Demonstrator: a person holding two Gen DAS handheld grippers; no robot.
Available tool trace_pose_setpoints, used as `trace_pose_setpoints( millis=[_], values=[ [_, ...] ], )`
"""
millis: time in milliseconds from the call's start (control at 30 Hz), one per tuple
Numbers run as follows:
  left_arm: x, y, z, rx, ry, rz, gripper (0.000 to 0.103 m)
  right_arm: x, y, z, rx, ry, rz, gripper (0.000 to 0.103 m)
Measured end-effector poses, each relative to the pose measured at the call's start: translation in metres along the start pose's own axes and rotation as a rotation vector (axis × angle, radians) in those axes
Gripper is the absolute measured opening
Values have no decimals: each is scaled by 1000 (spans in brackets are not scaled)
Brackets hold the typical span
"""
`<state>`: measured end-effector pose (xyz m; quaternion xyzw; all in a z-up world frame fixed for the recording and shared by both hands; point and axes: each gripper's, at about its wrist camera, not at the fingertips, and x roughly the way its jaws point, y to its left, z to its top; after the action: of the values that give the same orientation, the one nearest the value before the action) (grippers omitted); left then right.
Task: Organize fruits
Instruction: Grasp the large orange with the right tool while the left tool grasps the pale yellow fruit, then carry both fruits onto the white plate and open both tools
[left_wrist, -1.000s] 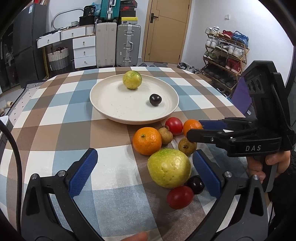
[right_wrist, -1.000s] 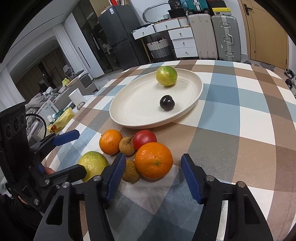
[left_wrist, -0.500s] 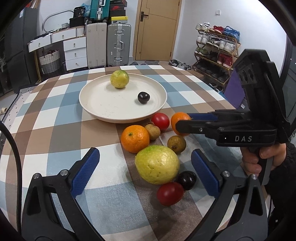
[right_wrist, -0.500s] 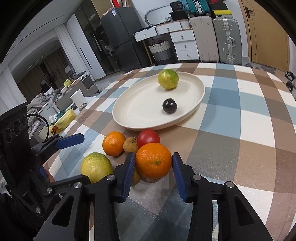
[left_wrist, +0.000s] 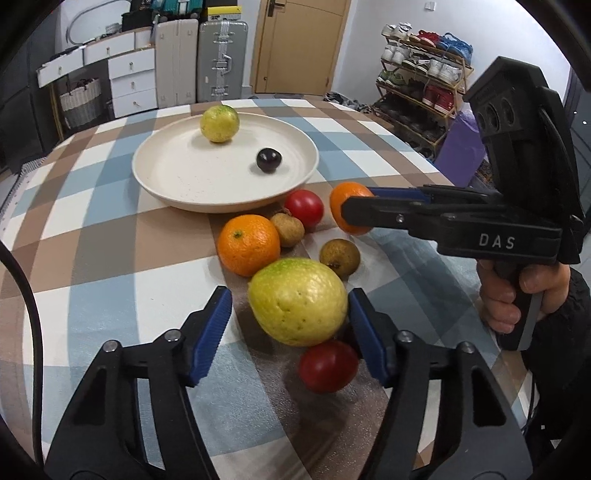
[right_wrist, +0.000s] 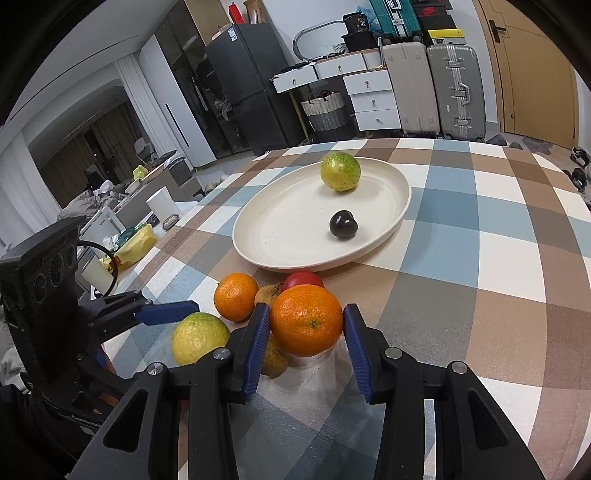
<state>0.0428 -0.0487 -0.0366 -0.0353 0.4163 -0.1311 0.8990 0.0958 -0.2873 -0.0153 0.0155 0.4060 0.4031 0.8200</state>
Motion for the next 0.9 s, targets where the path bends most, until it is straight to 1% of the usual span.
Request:
trace_pose_setpoints(
  millis=[33,300,533,700,900],
  values=[
    [1,-1,-1,2,7,-13,51,0,0,0,0,1,-2,42],
    [1,-3,-1,5,-2,-28,50,-2,2,0,-5,-3,-5,42],
    [-8,1,2,-8,-52,-41,50,-4,4,0,-12,-20,-2,42],
    [-21,9,6,-43,-109,-30,50,-6,4,0,-19,-35,-6,42],
    [-33,17,13,-56,-166,31,50,-9,4,2,-24,-59,-14,42]
  ],
)
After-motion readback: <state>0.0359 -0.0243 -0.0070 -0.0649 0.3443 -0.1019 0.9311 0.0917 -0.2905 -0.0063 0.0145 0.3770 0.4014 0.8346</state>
